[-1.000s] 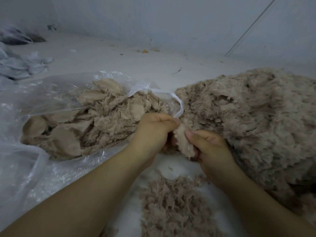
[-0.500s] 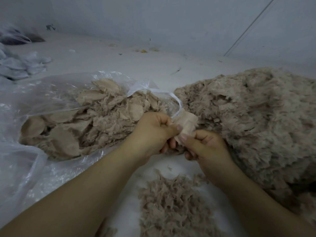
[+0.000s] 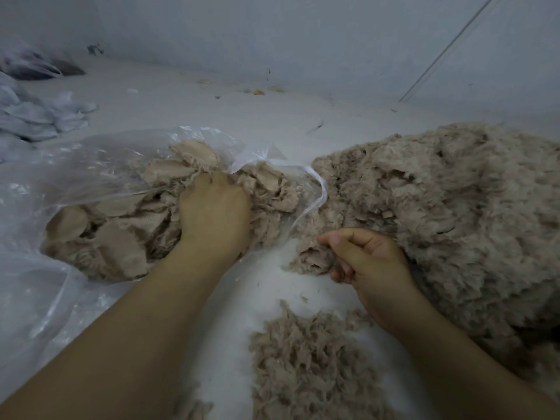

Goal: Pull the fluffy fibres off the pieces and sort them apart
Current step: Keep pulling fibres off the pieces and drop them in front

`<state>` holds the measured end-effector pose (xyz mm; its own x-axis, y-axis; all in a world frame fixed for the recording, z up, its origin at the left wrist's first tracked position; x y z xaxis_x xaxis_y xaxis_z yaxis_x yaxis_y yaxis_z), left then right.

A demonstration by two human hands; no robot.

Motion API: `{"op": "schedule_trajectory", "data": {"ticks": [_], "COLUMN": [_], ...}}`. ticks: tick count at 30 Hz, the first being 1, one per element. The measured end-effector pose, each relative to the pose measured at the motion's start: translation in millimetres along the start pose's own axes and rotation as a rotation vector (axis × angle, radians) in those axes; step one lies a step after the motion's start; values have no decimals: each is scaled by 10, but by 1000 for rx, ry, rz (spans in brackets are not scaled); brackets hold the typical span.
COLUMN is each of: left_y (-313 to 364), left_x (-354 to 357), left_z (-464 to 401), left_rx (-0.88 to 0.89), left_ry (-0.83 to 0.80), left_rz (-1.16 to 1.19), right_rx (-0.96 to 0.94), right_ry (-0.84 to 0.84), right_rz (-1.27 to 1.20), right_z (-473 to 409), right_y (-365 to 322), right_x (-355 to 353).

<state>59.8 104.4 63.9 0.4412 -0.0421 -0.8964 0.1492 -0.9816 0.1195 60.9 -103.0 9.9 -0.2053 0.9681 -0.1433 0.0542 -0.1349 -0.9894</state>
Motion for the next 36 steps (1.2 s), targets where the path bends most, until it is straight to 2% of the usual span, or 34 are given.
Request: {"op": "schedule_trajectory", "data": {"ticks": [2, 4, 7, 8, 10, 12, 13, 18, 20, 23, 26, 31, 33, 36], "left_y": [3, 38, 249, 344, 507, 593, 608, 582, 624, 713, 749, 744, 722, 662], "left_x": [16, -36, -175, -184, -69, 131, 199, 166, 119, 52, 10, 15, 26, 29], "left_z": [12, 15, 90, 146, 233, 285, 290, 265, 294, 357, 376, 390, 375, 326], "left_rx": [-28, -5, 193, 271, 309, 246, 227, 47, 7, 27, 67, 34, 26, -8], "left_ry": [-52, 18, 223, 237, 46, -207, -255, -192, -246, -414, -459, -501, -437, -294], "left_rz": [-24, 39, 223, 314, 532, 676, 717, 1167, 1319, 1575, 1629, 1687, 1680, 1694], "right_rx": [0, -6, -34, -46, -62, -61, -56, -55, -65, -75, -85, -166, -170, -80], "right_ry": [1, -1, -4, -13, -25, -30, -32, -64, -69, -69, -75, -149, -162, -112], "right_rz": [-3, -14, -37, -40, -40, -34, -30, -23, -20, -12, -16, 20, 49, 28], "right_z": [3, 4, -2, 0, -3, -7, -8, -28, -41, -67, -75, -15, -1, -14], "right_y": [0, -4, -7, -12, -20, -19, -15, 0, 2, 10, 7, -51, -68, -46], "right_x": [-1, -3, -6, -4, 5, 10, 8, 12, 21, 24, 26, 57, 68, 47]}}
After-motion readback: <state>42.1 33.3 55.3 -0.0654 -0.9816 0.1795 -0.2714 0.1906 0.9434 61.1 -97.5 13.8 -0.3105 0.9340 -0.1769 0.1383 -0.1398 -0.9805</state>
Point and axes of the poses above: each hand's wrist, its own z-axis away from the middle knuckle, its own x-axis out of the palm, y = z × x, the point moved 4 cm from there along -z, towards the middle knuckle, and after that the axes turned 14 degrees about z, right-handed, at the moved point
